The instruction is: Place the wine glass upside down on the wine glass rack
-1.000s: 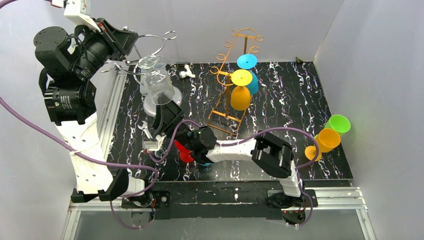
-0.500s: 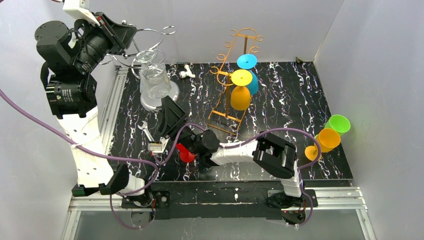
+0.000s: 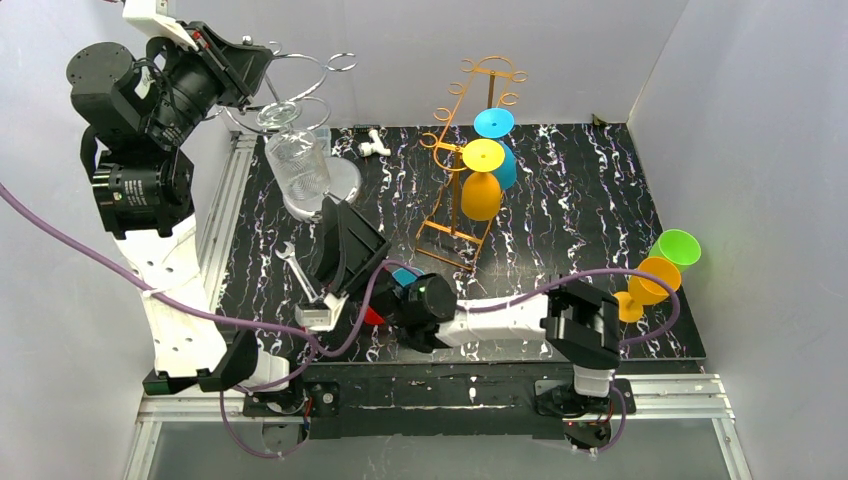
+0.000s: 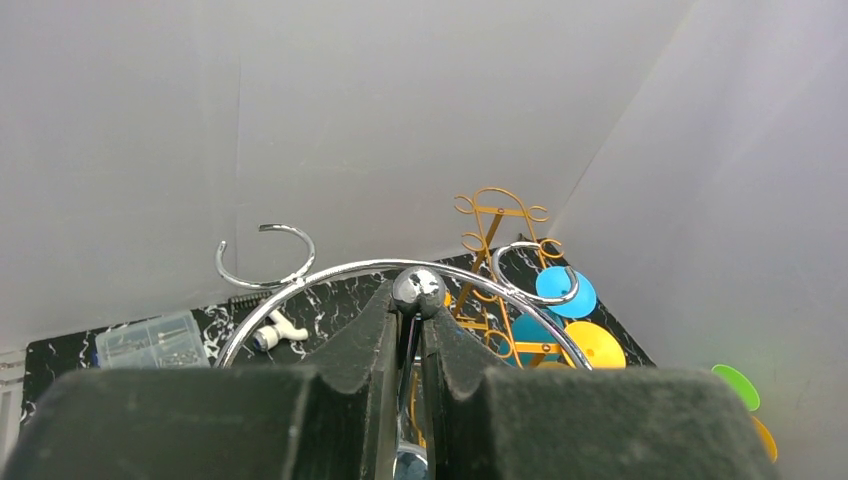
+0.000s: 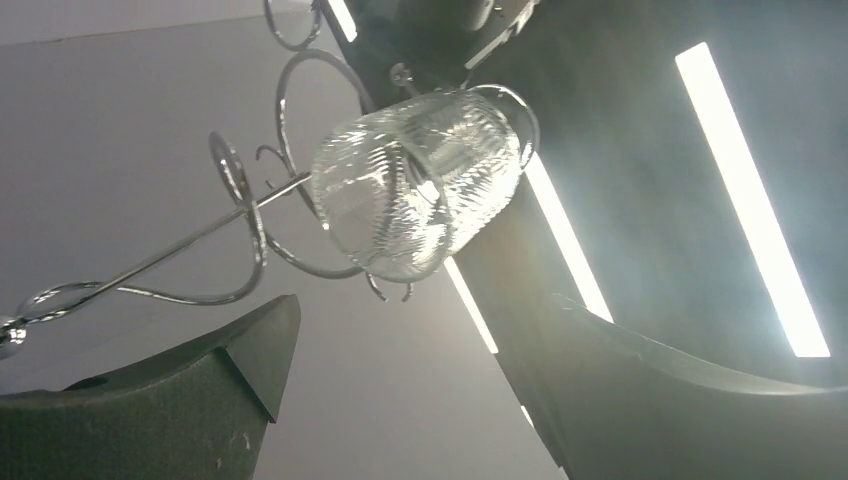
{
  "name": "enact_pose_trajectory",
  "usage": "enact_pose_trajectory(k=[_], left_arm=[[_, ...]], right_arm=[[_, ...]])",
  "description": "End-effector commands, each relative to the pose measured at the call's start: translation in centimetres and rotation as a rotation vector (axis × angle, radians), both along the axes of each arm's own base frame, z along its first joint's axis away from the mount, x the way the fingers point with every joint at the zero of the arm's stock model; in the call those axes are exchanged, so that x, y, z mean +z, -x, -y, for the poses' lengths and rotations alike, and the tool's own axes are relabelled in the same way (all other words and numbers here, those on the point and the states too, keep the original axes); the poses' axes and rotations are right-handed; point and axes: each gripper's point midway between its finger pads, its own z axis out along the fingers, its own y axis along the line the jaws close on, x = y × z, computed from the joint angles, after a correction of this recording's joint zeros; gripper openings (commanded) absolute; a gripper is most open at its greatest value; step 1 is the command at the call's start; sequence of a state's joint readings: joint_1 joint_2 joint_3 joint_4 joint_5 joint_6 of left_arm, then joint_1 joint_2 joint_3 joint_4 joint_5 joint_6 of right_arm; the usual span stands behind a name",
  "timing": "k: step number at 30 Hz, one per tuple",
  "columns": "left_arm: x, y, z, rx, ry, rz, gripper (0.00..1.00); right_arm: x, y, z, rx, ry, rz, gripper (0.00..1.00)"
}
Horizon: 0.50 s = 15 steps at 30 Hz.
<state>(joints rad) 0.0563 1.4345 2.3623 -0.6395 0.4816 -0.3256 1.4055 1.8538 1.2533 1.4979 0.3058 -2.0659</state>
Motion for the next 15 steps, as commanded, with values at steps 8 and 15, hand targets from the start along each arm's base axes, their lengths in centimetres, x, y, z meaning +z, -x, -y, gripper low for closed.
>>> enact_pose_trajectory(k=[8,15], left_arm=[[7.3,4.4,0.1,0.007,0.035,0.287,0.00],[5.0,3.4,0.2,-0.002,0.030,0.243,0.00]], right_arm=[[3.2,1.7,6.6,-0.030,-0.159,-0.029,0.98],[5.6,1.3,9.3,-0.007,-0.222,-0.103,0.98]])
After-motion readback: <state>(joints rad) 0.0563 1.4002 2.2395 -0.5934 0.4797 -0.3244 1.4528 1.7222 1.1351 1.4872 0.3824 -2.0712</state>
